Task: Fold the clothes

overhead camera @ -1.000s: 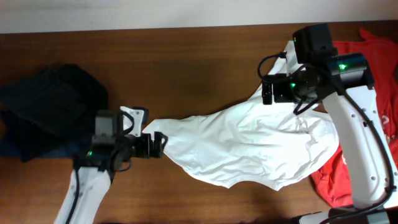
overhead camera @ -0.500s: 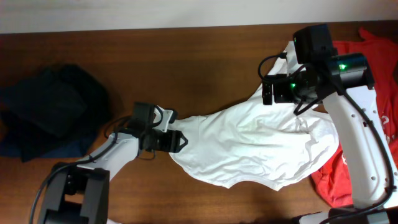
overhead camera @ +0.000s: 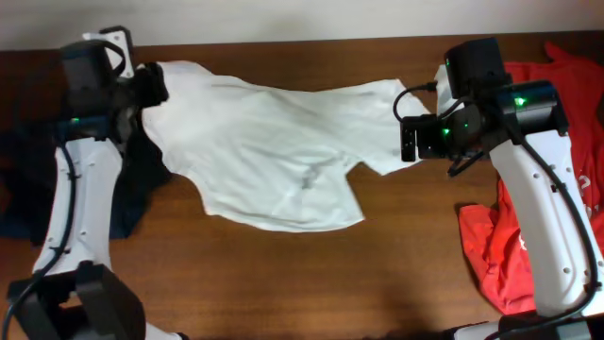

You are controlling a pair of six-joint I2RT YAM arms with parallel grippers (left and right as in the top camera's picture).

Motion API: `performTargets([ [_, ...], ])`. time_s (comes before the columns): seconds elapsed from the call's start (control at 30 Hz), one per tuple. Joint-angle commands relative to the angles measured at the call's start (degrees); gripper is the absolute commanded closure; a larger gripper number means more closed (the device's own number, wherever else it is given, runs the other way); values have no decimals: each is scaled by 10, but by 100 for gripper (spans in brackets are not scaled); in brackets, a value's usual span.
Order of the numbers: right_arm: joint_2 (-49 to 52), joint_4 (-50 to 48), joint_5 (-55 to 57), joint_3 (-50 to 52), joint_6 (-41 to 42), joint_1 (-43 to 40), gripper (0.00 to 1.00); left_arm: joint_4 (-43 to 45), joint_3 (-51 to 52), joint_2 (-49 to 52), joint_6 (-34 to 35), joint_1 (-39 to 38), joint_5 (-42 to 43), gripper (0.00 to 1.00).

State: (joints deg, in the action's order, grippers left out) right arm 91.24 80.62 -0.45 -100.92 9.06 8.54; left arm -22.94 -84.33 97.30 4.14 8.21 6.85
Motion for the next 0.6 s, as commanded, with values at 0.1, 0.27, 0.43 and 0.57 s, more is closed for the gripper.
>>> performTargets([
  [0.1, -8, 2, 12, -9, 4, -4, 1, -372, 11, 41, -2, -43, 96, 1],
  [0.27, -8, 7, 12, -9, 4, -4, 1, -457, 70, 97, -2, -119, 167, 1],
  [0.43, -8, 9, 12, -9, 5, -4, 1, -415, 151, 101, 49, -189, 210, 1],
  [0.57, -8, 12, 12, -9, 4, -4, 1, -318, 197, 101, 196, -257, 210, 1],
])
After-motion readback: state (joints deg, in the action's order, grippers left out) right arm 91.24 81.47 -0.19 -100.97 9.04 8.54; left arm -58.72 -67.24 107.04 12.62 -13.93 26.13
